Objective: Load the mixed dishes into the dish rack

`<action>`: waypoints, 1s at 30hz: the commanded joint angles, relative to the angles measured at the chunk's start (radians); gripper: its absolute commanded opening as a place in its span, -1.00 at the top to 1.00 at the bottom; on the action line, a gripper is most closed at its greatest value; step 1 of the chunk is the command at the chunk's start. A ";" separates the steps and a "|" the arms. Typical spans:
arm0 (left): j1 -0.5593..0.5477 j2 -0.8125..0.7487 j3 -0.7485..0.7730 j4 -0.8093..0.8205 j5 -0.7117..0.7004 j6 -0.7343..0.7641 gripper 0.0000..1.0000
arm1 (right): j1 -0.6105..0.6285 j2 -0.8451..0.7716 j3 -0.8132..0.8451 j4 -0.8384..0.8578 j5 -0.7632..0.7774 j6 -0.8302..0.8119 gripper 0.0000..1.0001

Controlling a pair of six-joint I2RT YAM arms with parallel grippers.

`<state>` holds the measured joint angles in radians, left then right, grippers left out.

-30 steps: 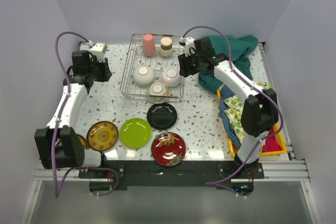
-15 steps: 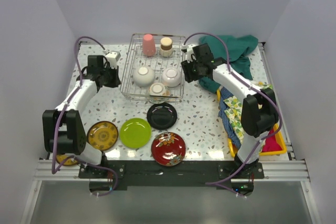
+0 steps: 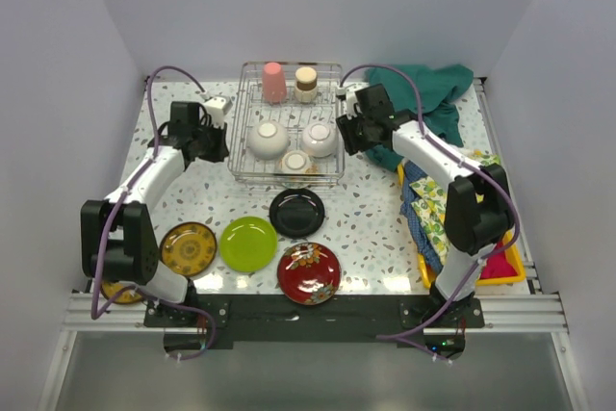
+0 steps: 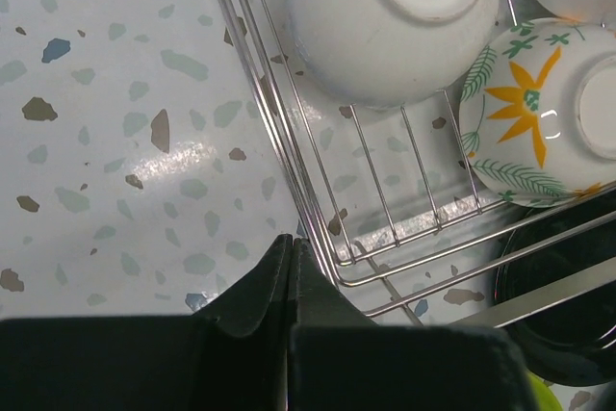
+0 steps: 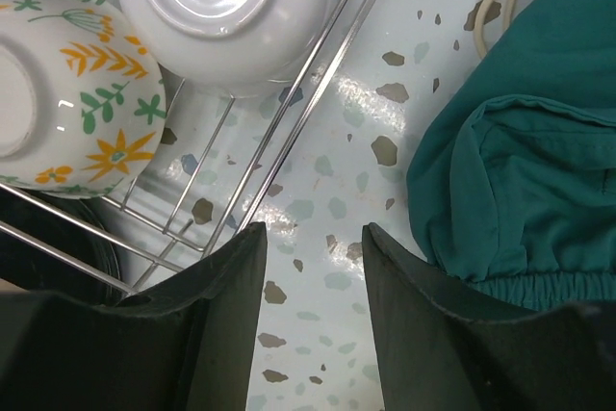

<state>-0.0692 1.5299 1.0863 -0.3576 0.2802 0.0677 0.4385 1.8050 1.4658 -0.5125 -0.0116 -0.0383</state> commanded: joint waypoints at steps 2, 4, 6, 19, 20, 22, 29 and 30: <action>-0.012 -0.056 0.004 -0.044 -0.062 0.003 0.86 | 0.005 -0.101 -0.025 0.025 0.009 -0.018 0.03; 0.000 -0.091 -0.002 -0.101 -0.088 0.001 0.61 | 0.005 -0.136 -0.030 0.017 0.006 -0.032 0.02; 0.017 -0.141 0.001 -0.159 -0.093 0.006 0.23 | 0.006 -0.174 -0.038 0.006 -0.030 -0.055 0.01; 0.146 -0.297 -0.210 -0.319 0.292 0.300 -0.08 | 0.017 -0.340 -0.223 -0.044 -0.326 -0.037 -0.03; 0.150 -0.268 -0.215 -0.319 0.312 0.310 -0.07 | 0.016 -0.343 -0.220 -0.052 -0.327 -0.037 -0.03; 0.158 -0.228 -0.220 -0.351 0.405 0.378 -0.04 | 0.017 -0.345 -0.205 -0.067 -0.333 -0.041 -0.03; 0.161 0.008 -0.172 -0.425 0.459 0.440 0.00 | 0.016 -0.351 -0.174 -0.090 -0.324 -0.067 -0.04; 0.161 0.025 -0.166 -0.426 0.455 0.440 0.00 | 0.017 -0.354 -0.174 -0.093 -0.321 -0.072 -0.04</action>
<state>0.0811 1.4857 0.8734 -0.7341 0.6556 0.4374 0.4530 1.4891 1.2472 -0.5838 -0.3099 -0.0910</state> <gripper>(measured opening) 0.504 0.516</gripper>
